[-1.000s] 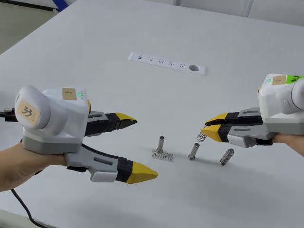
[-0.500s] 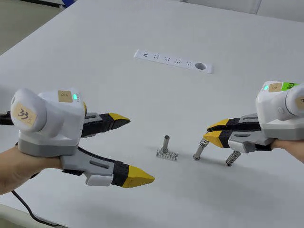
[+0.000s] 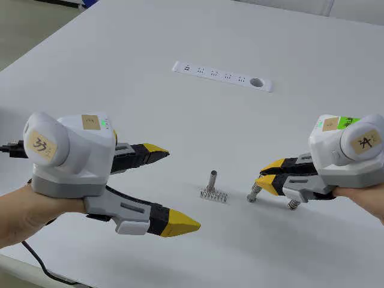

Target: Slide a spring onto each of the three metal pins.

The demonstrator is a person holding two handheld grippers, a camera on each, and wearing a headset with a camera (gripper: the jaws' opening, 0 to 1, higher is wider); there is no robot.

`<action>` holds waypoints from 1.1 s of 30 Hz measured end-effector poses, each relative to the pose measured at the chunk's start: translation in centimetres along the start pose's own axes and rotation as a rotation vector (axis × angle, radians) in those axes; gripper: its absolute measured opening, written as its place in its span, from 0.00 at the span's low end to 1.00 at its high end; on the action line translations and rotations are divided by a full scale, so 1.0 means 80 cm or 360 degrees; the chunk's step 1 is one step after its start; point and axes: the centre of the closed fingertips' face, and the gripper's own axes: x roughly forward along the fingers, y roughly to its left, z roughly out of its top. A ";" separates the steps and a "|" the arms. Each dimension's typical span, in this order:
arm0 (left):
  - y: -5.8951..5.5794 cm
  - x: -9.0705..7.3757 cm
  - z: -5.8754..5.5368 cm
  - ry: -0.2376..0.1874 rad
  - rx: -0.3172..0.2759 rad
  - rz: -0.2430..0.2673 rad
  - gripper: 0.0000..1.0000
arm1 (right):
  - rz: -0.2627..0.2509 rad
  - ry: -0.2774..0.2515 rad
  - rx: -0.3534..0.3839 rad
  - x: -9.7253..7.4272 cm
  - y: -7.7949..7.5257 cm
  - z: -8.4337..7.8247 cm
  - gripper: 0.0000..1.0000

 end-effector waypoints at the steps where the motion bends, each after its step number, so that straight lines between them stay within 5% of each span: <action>1: 0.000 0.001 -0.002 0.0010 0.0000 0.0000 0.85 | 0.0005 0.0002 0.0007 0.002 0.001 -0.001 0.11; 18: 0.007 -0.003 -0.008 -0.0004 -0.0070 0.0032 0.83 | -0.0002 0.0100 -0.0052 0.023 0.002 -0.022 0.11; 33: 0.005 0.003 0.000 -0.0018 -0.0058 0.0013 0.83 | -0.0028 0.0070 -0.0041 0.015 -0.002 -0.017 0.12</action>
